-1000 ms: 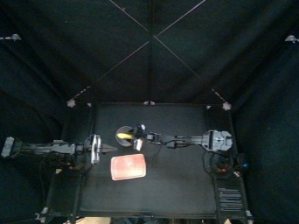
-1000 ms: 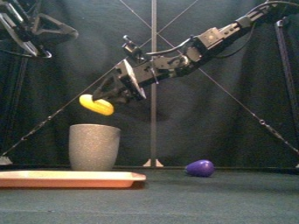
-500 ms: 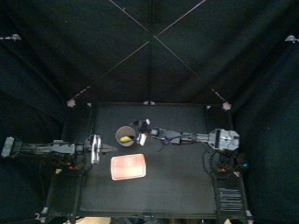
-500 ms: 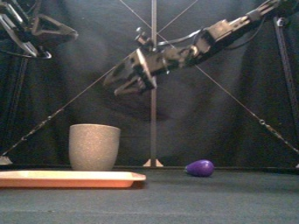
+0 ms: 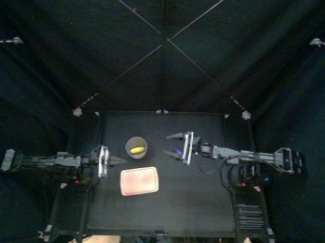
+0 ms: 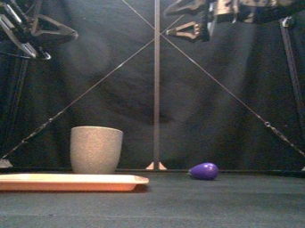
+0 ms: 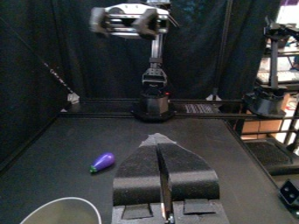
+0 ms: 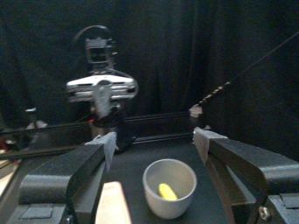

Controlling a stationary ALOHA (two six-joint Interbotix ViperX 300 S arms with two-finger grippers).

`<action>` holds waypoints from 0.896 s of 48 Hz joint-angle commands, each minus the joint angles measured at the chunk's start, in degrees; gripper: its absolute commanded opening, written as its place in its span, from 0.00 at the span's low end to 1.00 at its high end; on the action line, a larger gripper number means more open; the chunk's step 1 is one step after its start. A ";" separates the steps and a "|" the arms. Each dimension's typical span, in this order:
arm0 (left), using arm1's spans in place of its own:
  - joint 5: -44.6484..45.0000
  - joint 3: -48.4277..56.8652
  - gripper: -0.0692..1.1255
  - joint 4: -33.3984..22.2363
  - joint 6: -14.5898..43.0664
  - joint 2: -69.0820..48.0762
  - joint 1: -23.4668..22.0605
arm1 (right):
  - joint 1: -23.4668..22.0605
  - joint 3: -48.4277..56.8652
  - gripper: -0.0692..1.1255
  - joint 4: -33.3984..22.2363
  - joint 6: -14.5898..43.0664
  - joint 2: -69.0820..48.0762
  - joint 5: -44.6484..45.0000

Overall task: Pick the corn then place it in the grey bowl
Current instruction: Drop corn in the grey bowl and return to neutral

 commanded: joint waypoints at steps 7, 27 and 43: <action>-0.26 -1.23 0.03 0.18 0.09 -2.02 1.67 | 6.15 10.02 0.92 0.44 0.09 -14.41 -0.79; -0.26 -1.49 0.03 0.09 0.09 -2.72 2.46 | 10.90 23.55 0.92 2.02 0.44 -27.69 0.00; -0.26 -1.58 0.03 0.00 0.09 -2.72 3.25 | 10.99 26.46 0.92 3.69 0.18 -28.13 -0.09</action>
